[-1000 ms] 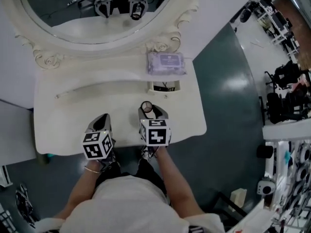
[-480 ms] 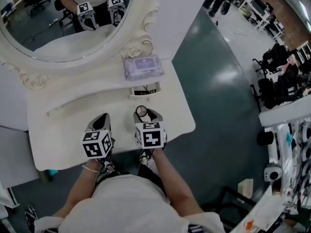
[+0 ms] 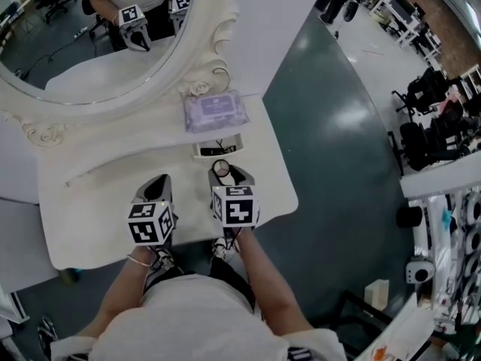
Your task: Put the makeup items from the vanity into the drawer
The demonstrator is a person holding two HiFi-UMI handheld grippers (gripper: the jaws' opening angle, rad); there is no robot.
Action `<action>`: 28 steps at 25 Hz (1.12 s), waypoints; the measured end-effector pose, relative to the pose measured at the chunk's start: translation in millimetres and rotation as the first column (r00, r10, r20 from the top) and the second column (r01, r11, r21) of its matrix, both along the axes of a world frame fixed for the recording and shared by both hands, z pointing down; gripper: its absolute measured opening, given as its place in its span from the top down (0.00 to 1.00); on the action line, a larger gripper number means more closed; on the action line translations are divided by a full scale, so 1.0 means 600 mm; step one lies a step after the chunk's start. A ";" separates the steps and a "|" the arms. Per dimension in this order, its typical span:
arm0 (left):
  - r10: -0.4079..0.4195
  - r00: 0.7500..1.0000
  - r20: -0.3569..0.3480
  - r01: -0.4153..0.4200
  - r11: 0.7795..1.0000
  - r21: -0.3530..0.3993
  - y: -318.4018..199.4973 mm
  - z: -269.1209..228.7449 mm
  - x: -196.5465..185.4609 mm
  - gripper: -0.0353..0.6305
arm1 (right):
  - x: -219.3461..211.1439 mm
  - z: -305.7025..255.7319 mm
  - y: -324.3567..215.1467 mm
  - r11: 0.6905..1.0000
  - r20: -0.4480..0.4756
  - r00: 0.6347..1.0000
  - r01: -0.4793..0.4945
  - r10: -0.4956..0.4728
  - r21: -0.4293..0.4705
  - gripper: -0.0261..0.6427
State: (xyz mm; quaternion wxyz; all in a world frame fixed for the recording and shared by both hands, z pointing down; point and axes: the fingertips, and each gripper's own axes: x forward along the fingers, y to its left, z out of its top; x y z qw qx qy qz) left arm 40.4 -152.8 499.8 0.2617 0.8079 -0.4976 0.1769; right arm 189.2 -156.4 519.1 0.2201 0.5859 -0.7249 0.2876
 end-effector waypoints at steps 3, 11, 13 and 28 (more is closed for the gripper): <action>0.005 1.000 0.008 -0.005 1.000 -0.001 -0.015 -0.002 0.013 0.94 | 0.015 -0.007 -0.022 1.000 -0.003 1.000 0.001 -0.001 0.007 0.64; -0.029 1.000 0.002 0.029 0.999 -0.020 -0.040 0.010 0.033 0.94 | 0.050 -0.010 -0.079 0.999 -0.069 0.997 0.036 -0.035 0.002 0.64; -0.043 0.999 -0.001 0.043 0.999 -0.031 -0.044 0.018 0.034 0.94 | 0.055 -0.005 -0.090 0.999 -0.086 0.995 0.052 -0.053 -0.017 0.64; -0.170 0.985 -0.028 0.168 0.983 -0.068 -0.088 0.053 0.015 0.94 | 0.065 0.031 -0.112 0.970 -0.144 0.971 0.166 -0.192 -0.178 0.64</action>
